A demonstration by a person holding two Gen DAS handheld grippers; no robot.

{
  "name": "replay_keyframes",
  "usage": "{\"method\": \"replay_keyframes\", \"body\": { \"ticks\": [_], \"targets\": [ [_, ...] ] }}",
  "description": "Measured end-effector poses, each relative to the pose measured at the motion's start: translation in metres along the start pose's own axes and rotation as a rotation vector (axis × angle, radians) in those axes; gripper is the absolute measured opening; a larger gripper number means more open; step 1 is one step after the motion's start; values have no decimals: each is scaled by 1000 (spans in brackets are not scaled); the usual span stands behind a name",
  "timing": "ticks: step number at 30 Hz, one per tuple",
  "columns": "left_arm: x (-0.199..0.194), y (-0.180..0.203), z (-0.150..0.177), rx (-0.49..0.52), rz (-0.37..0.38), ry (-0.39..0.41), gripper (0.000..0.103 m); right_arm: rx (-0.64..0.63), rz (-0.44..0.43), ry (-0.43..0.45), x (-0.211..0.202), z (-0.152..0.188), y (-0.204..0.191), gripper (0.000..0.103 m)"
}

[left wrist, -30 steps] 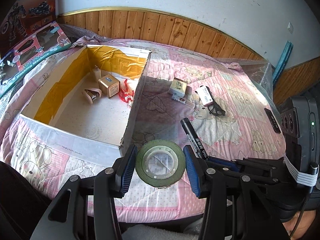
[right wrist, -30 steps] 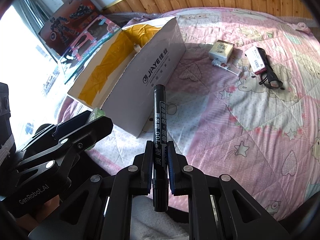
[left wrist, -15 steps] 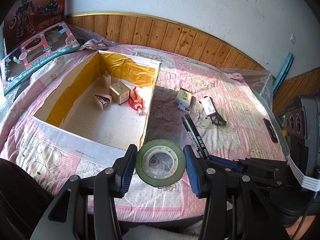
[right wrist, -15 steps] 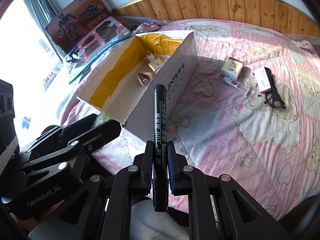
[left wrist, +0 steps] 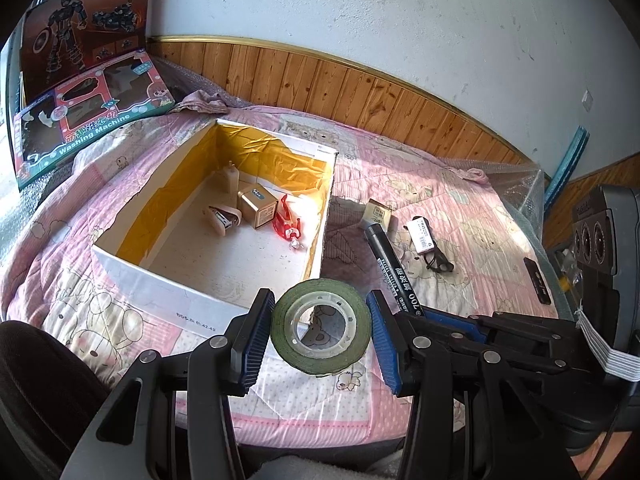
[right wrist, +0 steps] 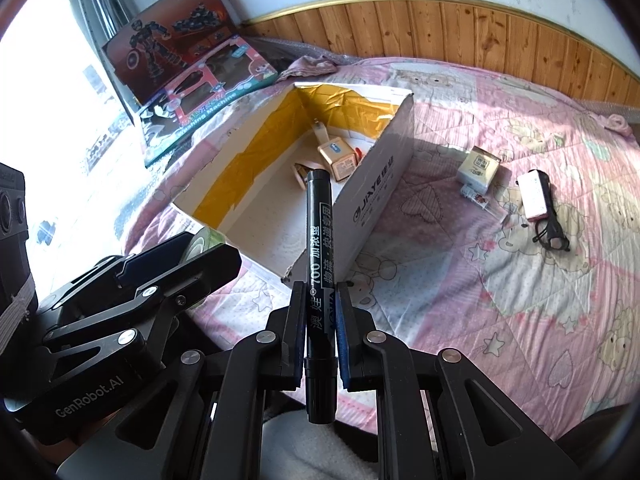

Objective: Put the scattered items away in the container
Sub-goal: 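Lift the tape roll and marker and carry them toward the box with both tools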

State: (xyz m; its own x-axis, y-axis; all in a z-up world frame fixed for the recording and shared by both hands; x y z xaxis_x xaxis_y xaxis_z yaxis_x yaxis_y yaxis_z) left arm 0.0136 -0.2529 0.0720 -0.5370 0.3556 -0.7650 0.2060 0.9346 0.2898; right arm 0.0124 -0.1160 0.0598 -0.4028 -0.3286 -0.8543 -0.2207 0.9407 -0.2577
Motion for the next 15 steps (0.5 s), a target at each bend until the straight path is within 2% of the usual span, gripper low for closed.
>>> {"method": "replay_keyframes", "body": {
  "ticks": [15],
  "targets": [
    [-11,-23,-14,-22,-96,18,49,-45,10,-1,5,-25,-25,14]
  ]
}}
Point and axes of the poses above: each gripper's, at about its wrist camera, not at the fingertips, and x roughly the way its jaws point, y to its right, z to its underside, the point moved 1 cm from there along x, roughly the way its jaws point, and after that the axes turned 6 degrees about -y, right-handed, at the moved point
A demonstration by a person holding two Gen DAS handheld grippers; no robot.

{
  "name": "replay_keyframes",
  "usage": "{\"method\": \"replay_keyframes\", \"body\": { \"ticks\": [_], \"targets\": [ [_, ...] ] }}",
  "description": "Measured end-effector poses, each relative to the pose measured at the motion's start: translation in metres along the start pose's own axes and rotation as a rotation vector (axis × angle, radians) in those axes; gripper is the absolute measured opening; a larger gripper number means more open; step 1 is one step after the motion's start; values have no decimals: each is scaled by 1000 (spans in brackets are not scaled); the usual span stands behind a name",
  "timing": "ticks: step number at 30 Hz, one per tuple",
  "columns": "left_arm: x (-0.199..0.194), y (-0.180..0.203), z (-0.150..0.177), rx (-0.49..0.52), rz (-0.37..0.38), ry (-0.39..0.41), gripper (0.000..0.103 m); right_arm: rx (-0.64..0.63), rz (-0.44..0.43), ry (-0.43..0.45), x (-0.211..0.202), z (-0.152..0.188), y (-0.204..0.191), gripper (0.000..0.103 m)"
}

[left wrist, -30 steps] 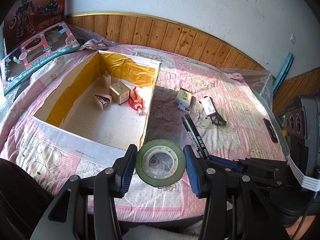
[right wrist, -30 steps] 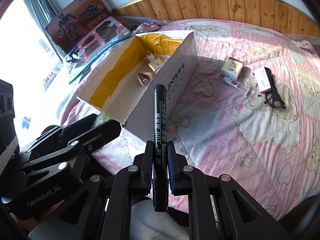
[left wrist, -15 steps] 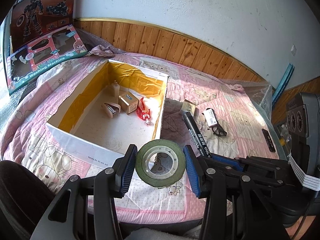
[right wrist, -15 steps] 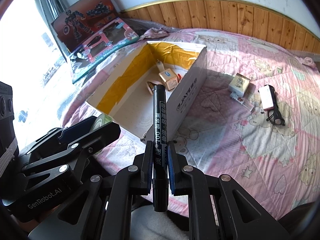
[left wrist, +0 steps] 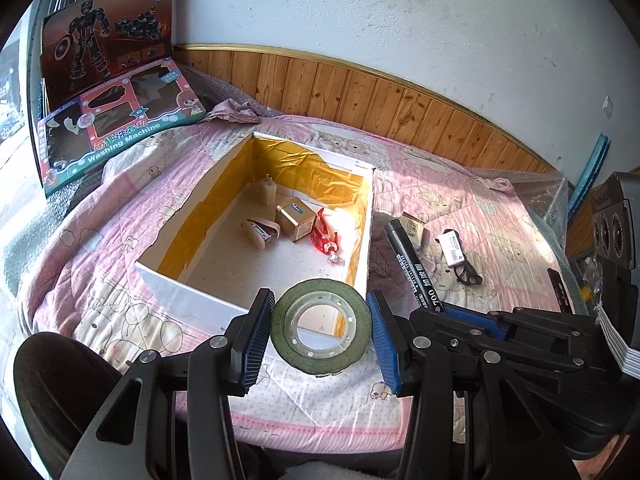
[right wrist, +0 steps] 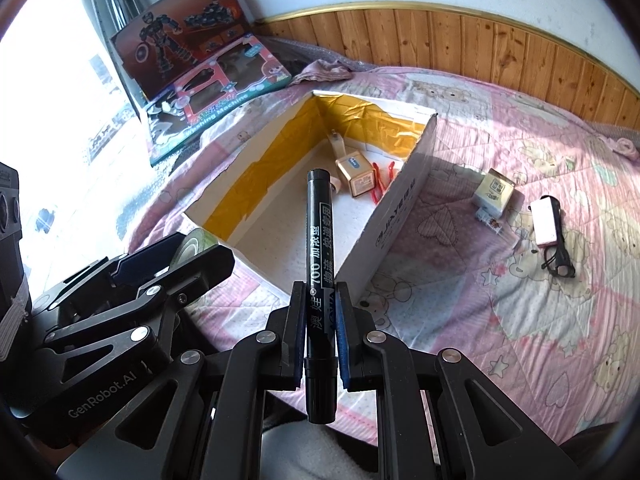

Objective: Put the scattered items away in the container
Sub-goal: 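Lift the tape roll and marker and carry them toward the box with both tools, then lower the tape roll and marker into the box with both tools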

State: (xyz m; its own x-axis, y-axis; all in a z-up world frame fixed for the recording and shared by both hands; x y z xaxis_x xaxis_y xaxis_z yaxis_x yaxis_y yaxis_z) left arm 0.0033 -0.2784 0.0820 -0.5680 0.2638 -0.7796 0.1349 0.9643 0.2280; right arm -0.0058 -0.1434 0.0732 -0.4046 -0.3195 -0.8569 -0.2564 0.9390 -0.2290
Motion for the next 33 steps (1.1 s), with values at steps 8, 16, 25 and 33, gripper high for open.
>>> {"method": "replay_keyframes", "body": {
  "ticks": [8,16,25,33],
  "targets": [
    [4,-7,-9,-15,-5,-5,49,-12,-4,-2,4,-14,-4,14],
    [7,-10,-18,-25,-8,-6,49,-18,-6,-6,10,-27,-6,14],
    [12,-18,-27,-41,-5,-9,49,-20,-6,-16,19,-37,-7,14],
    [19,-24,-32,-53,-1,-21,49,-23,3,-27,27,-45,-7,14]
  ]
}}
Point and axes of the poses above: each gripper's, at about its wrist camera, not at the fingertips, and x roughly the way its jaws point, y to its right, z to its underside, the point moved 1 cm from there along x, roughly the way its jaws point, and after that the axes turned 6 degrees about -y, right-handed, at the moved point
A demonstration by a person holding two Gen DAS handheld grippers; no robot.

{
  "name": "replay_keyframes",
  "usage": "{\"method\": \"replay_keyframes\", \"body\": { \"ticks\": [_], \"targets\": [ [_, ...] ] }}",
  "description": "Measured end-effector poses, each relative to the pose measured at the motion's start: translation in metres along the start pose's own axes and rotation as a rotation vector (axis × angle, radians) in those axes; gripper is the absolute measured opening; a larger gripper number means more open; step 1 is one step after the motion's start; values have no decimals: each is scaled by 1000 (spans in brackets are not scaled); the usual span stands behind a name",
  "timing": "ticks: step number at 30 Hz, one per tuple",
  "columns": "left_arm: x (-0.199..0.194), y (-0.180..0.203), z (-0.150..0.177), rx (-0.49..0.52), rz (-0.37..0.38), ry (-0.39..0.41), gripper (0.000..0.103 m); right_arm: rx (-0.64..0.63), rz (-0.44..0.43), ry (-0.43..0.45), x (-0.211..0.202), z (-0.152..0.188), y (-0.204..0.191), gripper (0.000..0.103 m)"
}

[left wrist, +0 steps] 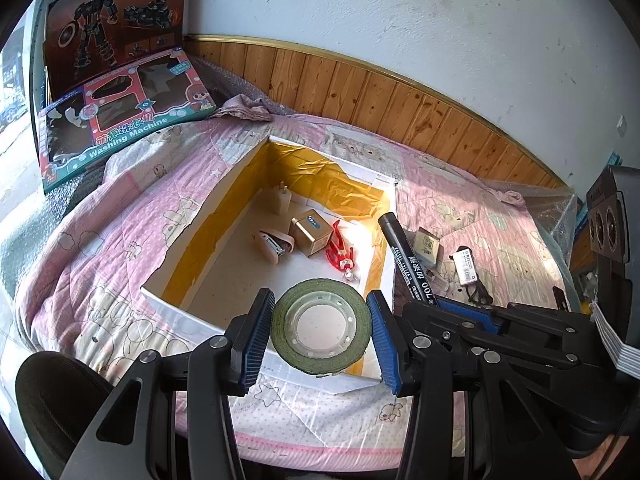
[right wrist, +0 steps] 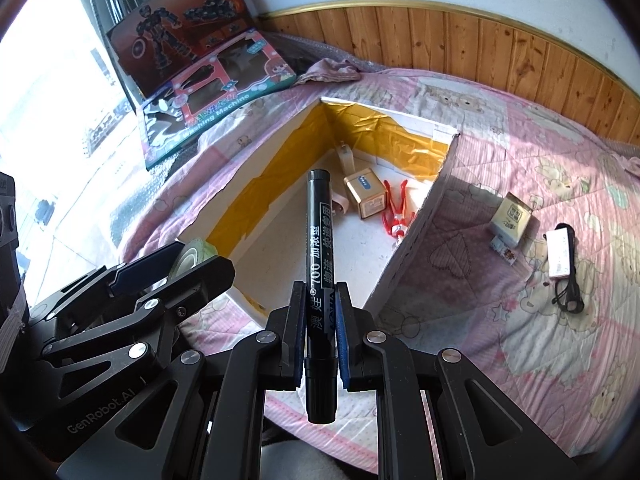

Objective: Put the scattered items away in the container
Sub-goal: 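Lower the tape roll and marker into the box with both tools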

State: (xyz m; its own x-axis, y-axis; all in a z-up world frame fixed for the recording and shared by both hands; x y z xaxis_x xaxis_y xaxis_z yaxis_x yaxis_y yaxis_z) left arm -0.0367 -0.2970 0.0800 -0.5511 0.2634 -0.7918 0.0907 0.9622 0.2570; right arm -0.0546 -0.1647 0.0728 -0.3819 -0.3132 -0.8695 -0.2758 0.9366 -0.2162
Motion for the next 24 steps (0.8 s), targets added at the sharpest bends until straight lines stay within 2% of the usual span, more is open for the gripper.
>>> {"method": "replay_keyframes", "body": {
  "ticks": [20,24],
  "targets": [
    [18,-16,-15,-28,-4,-21,49,-19,74,-26,25,-28,-4,14],
    [22,-19,-17,-34,-4,-26,49,-43,124,-17,29,-33,-8,14]
  ]
}}
Point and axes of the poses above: each gripper's, at about its wrist camera, not at the fingertips, and x roughly the way its jaws point, y to its right, z to its underside, the point moved 1 cm from there along x, roughly the way its jaws point, and after that the axes turned 6 degrees about -y, right-handed, at the moved point
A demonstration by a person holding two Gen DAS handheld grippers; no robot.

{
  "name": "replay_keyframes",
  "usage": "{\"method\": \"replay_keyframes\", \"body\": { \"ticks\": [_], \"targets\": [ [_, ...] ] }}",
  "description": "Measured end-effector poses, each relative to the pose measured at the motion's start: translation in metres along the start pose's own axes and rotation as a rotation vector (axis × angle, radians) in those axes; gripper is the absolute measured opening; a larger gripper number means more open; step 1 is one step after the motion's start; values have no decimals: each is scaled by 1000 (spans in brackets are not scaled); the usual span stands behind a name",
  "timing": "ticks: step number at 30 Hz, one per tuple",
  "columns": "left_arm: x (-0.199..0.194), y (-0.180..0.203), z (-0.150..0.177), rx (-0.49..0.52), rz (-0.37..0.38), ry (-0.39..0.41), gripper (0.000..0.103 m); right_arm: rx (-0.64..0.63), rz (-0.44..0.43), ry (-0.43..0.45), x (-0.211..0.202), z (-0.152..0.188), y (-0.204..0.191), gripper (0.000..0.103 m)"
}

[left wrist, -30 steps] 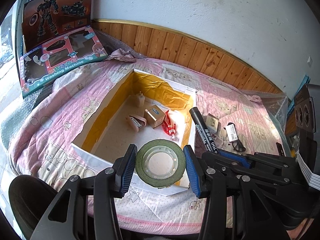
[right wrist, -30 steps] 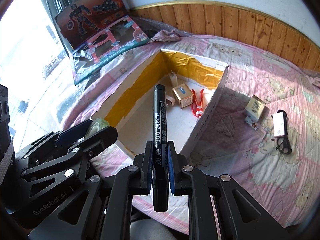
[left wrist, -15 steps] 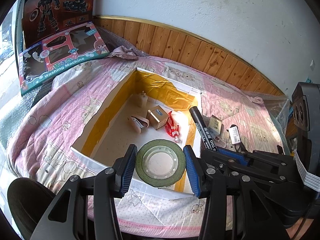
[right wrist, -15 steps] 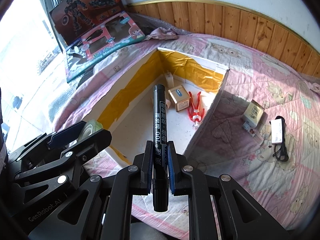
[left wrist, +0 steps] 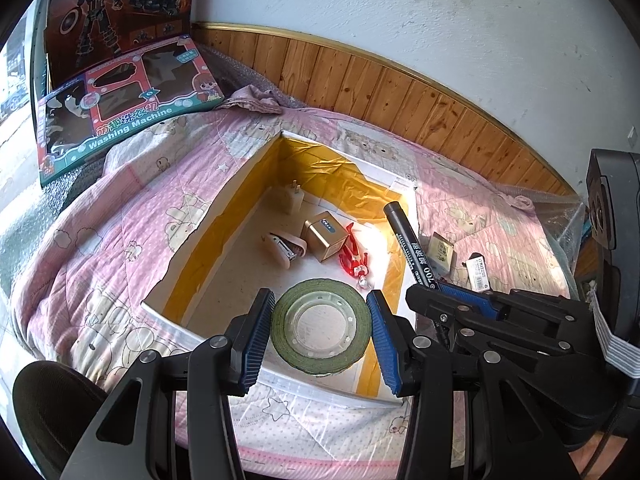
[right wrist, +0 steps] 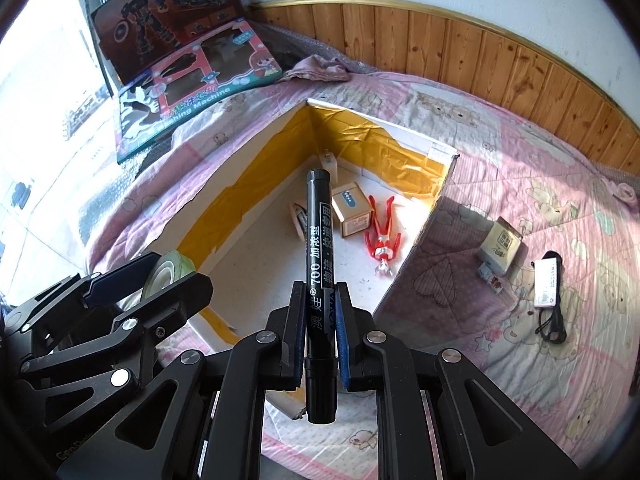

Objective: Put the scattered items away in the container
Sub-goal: 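Lower the tape roll and marker into the box with both tools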

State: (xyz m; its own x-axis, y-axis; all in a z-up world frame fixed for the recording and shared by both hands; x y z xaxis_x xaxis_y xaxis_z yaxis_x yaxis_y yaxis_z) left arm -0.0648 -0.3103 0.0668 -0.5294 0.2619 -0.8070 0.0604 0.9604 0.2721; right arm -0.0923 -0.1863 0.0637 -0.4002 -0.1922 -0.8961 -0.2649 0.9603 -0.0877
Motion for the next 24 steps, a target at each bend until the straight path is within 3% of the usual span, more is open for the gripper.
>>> {"method": "replay_keyframes", "body": {
  "ticks": [6,24],
  "targets": [
    [7,-4,-3,-6,2,-11,49,-39,81,20,4,-7,-4,14],
    [22,-27,-11,-49,5,-28,49,-77,132,13,24,-26,-18,14]
  ]
}}
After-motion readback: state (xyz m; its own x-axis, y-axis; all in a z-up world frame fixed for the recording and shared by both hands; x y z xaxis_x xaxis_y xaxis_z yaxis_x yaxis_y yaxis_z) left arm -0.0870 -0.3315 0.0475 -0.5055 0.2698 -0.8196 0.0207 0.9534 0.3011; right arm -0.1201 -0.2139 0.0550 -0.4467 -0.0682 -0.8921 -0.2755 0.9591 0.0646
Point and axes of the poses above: each gripper's, at about its wrist camera, not at the fingertips, and x roughly the way its jaws point, y to its right, z to its underside, the point moved 1 cm from there along x, roughly the way its jaws point, and after that the axes turned 6 degrees about -y, right-handed, at the moved point
